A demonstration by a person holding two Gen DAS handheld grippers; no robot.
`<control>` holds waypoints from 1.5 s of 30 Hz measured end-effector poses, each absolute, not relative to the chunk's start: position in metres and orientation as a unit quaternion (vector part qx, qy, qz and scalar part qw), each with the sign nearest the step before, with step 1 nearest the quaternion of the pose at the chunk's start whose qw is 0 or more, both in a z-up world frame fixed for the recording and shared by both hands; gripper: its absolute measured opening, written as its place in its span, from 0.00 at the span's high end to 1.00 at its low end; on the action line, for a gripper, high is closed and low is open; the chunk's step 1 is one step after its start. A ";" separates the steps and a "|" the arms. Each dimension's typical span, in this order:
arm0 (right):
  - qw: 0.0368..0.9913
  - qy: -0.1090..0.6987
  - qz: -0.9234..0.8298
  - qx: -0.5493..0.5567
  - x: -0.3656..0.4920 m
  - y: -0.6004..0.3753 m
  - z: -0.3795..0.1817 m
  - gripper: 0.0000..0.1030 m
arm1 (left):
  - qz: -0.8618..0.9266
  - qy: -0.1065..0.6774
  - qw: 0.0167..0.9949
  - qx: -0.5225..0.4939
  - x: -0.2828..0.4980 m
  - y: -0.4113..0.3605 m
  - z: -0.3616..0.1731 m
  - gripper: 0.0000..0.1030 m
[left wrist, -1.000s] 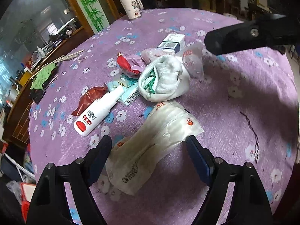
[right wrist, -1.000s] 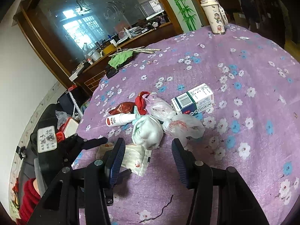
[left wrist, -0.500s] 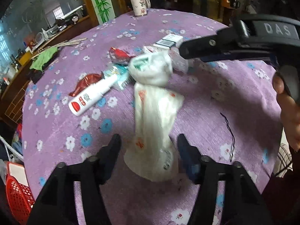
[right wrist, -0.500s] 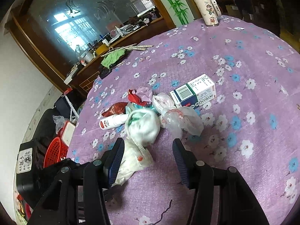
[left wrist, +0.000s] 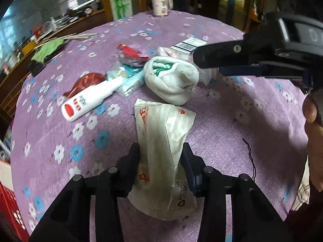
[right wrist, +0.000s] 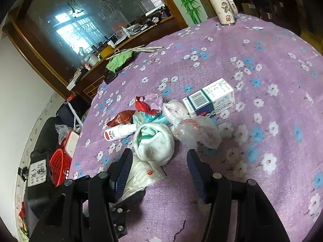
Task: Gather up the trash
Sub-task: 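Grasp the white printed plastic bag with the left tool while the right tool grasps the white-green cloth bundle, then lift the white bag and white-green bundle off the table with both tools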
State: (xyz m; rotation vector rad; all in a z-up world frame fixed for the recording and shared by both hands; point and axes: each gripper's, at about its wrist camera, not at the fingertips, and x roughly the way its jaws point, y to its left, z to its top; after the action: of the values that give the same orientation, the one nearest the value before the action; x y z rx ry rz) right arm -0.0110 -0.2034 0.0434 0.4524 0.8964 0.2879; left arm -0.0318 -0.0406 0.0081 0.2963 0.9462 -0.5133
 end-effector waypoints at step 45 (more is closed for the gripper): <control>0.946 0.275 0.152 0.082 -0.029 -0.138 0.054 0.73 | -0.058 0.300 0.950 -0.061 -0.063 0.063 0.051 0.63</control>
State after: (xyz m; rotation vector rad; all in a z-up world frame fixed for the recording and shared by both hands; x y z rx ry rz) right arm -0.0292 -0.1381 0.0537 0.1672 0.5612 0.3101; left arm -0.0629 0.0628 0.0508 -0.1243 0.6106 -0.1182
